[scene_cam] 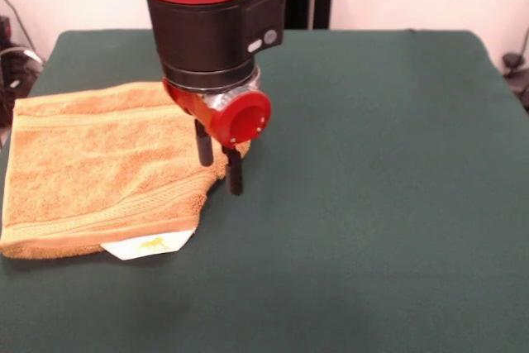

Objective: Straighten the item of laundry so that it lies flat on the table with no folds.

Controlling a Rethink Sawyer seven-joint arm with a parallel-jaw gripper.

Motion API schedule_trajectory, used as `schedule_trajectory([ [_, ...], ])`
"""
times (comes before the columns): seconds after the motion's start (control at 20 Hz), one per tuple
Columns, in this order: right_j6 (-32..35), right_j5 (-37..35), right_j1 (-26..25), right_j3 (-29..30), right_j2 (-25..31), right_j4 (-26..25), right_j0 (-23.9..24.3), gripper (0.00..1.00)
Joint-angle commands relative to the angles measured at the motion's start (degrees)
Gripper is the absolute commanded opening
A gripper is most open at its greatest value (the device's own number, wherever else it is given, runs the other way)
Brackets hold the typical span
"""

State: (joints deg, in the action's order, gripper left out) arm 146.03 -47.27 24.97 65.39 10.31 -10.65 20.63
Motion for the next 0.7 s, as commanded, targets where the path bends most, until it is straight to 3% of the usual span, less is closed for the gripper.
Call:
schedule_trajectory([
  [0.05,-8.27,-1.47,-4.81,4.29,4.19,-2.51,-2.5,1.0],
  [0.7,-6.67,-0.12,-5.16,6.77,3.3,-2.87,-1.19,1.0],
])
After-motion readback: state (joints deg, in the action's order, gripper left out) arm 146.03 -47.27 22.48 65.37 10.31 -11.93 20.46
